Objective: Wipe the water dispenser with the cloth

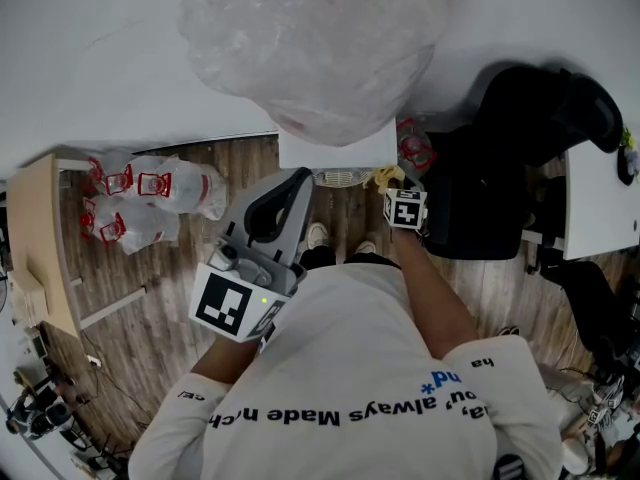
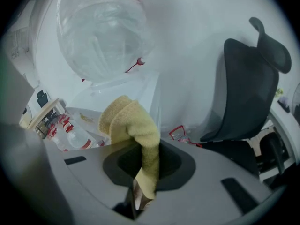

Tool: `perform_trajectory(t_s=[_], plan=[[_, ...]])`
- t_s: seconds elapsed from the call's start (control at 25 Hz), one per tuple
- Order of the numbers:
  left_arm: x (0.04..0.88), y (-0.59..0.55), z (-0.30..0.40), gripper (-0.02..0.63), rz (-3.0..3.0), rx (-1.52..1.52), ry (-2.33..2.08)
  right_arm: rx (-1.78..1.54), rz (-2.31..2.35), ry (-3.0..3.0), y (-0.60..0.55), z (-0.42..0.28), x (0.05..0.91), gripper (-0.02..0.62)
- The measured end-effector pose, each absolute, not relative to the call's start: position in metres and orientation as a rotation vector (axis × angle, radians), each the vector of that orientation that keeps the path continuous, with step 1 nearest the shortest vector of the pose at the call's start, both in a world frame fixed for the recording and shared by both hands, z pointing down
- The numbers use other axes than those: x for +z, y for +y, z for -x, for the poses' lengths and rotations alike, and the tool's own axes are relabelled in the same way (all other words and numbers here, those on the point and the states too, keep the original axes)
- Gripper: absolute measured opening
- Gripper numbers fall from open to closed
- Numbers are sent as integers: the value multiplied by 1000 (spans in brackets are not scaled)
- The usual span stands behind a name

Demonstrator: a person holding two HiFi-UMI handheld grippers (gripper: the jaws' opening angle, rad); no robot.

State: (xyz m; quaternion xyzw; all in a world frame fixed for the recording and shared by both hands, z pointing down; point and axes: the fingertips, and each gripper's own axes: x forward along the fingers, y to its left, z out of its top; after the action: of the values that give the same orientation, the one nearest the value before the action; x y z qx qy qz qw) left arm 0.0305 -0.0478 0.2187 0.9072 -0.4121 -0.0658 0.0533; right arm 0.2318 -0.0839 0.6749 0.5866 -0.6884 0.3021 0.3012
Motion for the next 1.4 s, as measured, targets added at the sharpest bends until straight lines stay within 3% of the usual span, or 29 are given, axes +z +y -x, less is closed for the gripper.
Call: perform_trajectory(t_s=[0.44, 1.4], plan=[[221, -44, -12, 20, -2737, -208, -1288, 800, -1587, -1790, -65, -224, 677, 58], [227, -36, 80, 20, -2667, -190, -1413, 785, -1214, -2025, -60, -25, 683, 60]])
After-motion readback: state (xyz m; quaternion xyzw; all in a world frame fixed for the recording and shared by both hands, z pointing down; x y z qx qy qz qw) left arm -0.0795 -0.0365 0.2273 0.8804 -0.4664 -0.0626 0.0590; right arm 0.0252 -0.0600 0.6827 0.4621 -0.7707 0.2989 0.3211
